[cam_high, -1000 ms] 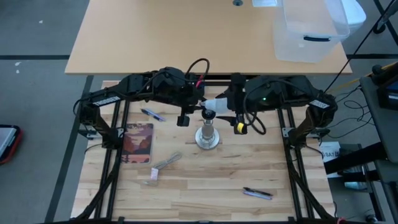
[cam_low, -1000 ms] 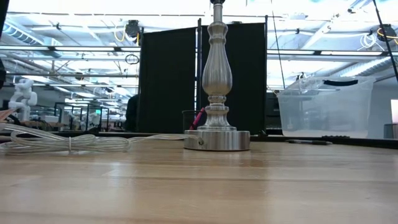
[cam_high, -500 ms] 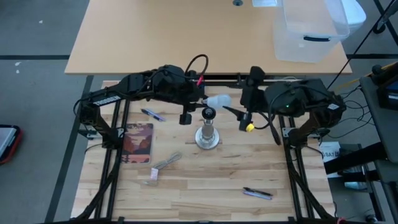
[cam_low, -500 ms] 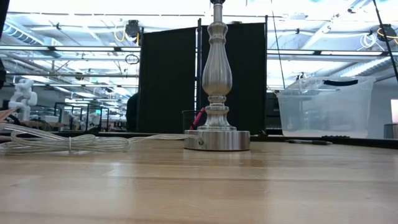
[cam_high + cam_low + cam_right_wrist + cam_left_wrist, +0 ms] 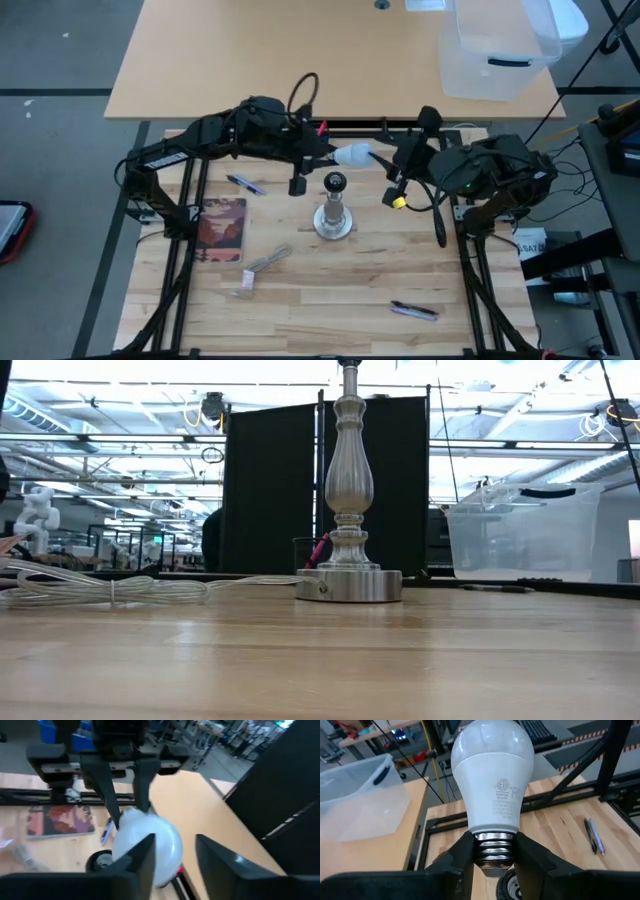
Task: Screw lightbulb
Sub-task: Insert the lightbulb into the desk lamp
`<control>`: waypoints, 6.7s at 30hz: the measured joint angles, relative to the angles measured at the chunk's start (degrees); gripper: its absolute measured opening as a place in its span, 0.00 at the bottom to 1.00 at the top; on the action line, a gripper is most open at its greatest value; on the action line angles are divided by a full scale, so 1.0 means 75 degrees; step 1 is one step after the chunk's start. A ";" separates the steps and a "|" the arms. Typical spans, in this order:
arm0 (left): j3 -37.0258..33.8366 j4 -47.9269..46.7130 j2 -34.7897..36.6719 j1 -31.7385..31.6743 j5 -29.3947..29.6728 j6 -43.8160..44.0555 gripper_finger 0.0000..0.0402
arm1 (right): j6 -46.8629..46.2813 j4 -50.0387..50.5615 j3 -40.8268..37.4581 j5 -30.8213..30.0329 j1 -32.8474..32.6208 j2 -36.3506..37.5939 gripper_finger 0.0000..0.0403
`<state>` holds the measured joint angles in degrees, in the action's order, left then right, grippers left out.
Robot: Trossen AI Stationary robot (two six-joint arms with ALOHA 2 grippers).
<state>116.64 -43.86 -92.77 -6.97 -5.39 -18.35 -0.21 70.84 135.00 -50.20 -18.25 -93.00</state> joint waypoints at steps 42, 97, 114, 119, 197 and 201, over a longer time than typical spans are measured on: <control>-0.3687 0.4764 0.1427 -0.0060 -0.0769 0.0761 0.26 | -0.5369 0.2091 -0.2932 -0.4128 -0.2177 -0.0022 0.00; -0.7598 1.0992 0.1276 0.0143 -0.0283 0.1742 0.26 | -0.0204 -0.2864 -0.4552 -0.3651 -0.0747 -0.0013 0.00; -0.7970 1.1548 0.1294 0.0170 -0.0358 0.2002 0.26 | 0.0550 -0.3506 -0.4552 -0.3479 -0.0680 -0.0016 0.00; -0.7968 1.1353 0.1302 0.0182 -0.0361 0.2063 0.26 | 0.0625 -0.3517 -0.4552 -0.3442 -0.0657 -0.0016 0.00; -0.7969 1.0404 0.1285 0.0203 -0.0165 0.2244 0.26 | 0.6930 -0.8159 -0.4540 -0.3834 -0.0307 -0.0015 0.00; -0.7970 1.0405 0.1285 0.0203 -0.0166 0.2244 0.26 | 0.6942 -0.8091 -0.4542 -0.3680 -0.0300 -0.0015 0.00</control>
<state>56.86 34.17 -83.13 -5.45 -6.63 -1.52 51.86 10.16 100.93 -77.80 -20.50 -93.11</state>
